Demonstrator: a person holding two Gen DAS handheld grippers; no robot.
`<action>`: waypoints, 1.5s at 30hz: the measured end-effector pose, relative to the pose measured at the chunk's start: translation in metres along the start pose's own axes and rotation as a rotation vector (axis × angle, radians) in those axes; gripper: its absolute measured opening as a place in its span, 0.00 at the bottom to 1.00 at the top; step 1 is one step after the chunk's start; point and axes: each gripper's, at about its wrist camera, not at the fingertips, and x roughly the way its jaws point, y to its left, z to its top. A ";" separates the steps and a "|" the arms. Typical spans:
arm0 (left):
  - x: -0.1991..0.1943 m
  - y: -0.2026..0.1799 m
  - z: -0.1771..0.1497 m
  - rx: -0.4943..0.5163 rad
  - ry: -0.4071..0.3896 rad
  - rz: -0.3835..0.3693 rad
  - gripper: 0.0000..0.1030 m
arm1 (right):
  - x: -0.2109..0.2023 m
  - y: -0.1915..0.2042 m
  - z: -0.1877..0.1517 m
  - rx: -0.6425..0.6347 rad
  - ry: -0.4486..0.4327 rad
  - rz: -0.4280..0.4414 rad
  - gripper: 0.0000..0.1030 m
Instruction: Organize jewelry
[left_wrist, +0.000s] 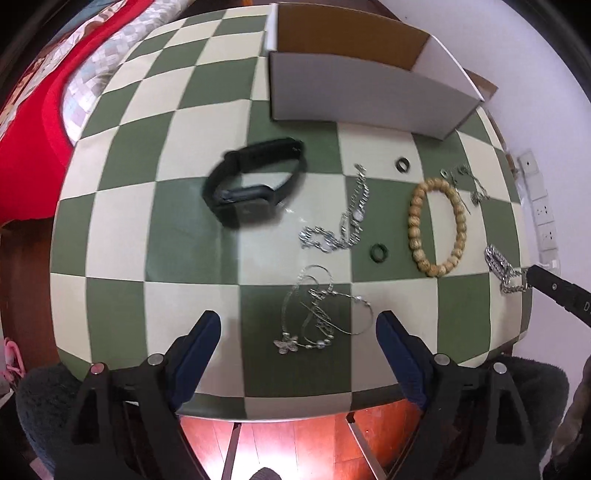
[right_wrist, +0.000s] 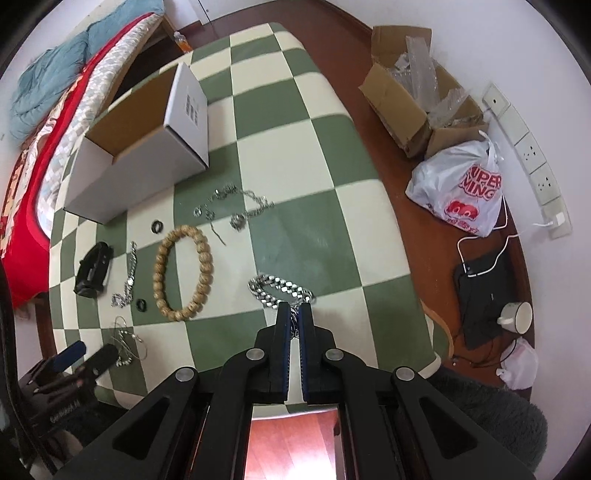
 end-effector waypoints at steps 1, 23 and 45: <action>0.003 -0.004 -0.001 0.019 0.004 0.019 0.83 | 0.001 -0.001 -0.001 0.002 0.001 -0.004 0.04; 0.007 0.004 -0.005 0.070 -0.003 0.004 0.07 | 0.005 -0.004 0.000 0.023 0.002 -0.002 0.04; -0.126 0.011 0.019 0.028 -0.260 -0.078 0.07 | -0.071 0.029 0.010 -0.016 -0.100 0.135 0.04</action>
